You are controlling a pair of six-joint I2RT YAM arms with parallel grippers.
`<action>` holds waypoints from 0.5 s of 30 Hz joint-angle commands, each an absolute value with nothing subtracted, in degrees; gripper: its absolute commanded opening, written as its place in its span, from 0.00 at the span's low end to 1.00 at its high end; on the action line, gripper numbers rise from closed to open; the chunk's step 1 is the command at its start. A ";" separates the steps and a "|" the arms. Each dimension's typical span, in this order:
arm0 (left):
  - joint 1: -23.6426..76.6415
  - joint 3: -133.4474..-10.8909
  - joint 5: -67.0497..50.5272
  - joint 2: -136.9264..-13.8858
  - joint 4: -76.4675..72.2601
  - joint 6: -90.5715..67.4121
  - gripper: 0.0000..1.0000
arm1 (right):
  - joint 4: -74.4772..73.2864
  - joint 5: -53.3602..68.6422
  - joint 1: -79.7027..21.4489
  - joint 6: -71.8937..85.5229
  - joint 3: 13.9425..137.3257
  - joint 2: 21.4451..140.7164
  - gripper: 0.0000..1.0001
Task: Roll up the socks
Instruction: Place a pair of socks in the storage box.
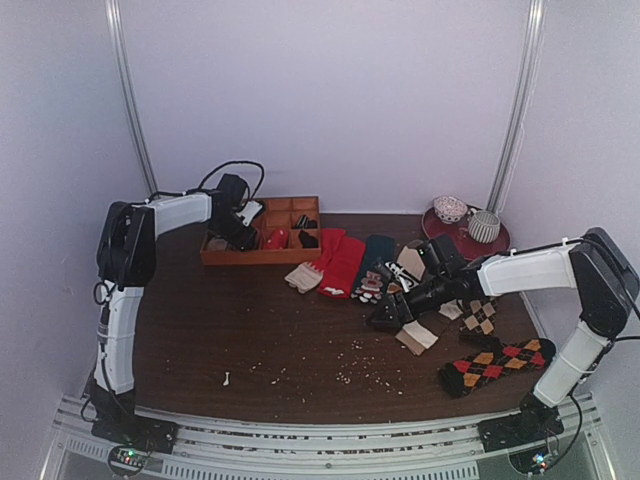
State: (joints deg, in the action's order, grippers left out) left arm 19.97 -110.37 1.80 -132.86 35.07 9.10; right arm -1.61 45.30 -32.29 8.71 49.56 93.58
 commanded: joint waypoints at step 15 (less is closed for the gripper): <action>20.35 -114.79 1.15 -131.07 38.93 10.20 0.46 | -1.80 46.49 -31.82 7.75 51.23 94.75 0.56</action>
